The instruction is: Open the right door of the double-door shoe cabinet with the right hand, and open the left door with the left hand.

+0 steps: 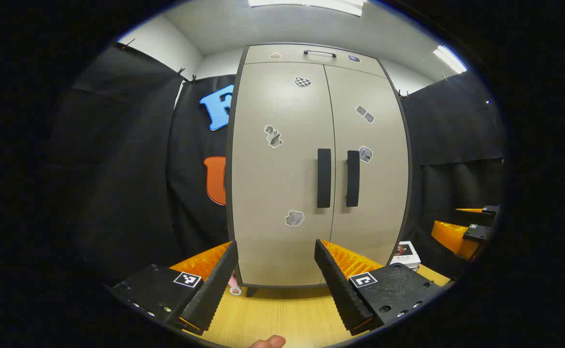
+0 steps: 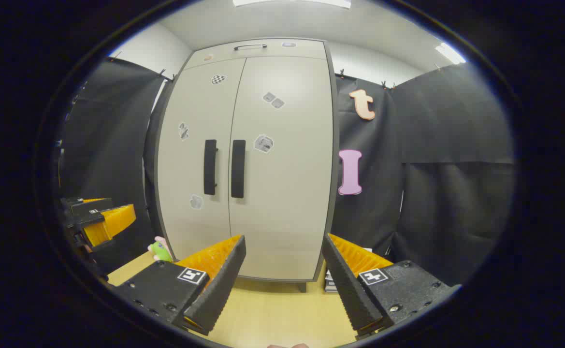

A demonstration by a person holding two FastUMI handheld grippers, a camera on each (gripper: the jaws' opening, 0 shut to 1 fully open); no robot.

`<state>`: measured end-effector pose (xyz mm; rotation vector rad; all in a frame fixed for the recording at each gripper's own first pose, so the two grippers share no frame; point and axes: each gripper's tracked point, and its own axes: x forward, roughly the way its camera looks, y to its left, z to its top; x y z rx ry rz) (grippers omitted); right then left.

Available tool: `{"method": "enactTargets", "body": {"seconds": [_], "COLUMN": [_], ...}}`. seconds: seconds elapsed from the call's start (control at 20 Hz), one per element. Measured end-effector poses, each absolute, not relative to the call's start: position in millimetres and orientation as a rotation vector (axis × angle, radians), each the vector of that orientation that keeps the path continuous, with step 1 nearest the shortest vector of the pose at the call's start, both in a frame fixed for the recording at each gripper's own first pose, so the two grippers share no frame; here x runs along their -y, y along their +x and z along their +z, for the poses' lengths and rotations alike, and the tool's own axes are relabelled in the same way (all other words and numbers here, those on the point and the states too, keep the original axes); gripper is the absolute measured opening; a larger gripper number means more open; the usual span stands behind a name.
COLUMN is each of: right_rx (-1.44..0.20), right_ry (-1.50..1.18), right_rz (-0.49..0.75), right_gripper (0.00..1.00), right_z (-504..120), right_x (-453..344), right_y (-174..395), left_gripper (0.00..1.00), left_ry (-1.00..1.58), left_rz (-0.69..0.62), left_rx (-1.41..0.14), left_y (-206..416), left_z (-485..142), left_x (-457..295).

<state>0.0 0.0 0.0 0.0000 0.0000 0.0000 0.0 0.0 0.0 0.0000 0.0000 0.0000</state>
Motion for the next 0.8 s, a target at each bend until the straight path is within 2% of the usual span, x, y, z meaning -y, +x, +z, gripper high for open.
{"method": "enactTargets", "body": {"seconds": [0.05,0.8], "right_rx": [0.0,0.012], "right_ry": [0.0,0.017], "right_rz": [-0.002,-0.032], "right_gripper": [0.99,0.99], "right_z": [0,-1], "right_x": [0,-3], "right_y": [-1,-17], "left_gripper": [0.95,0.95], "left_ry": [0.003,0.012], "left_rz": [-0.002,-0.014], "left_rx": [0.001,0.025], "left_y": [0,-8], "left_z": [0,7], "left_x": [0,-5]}}
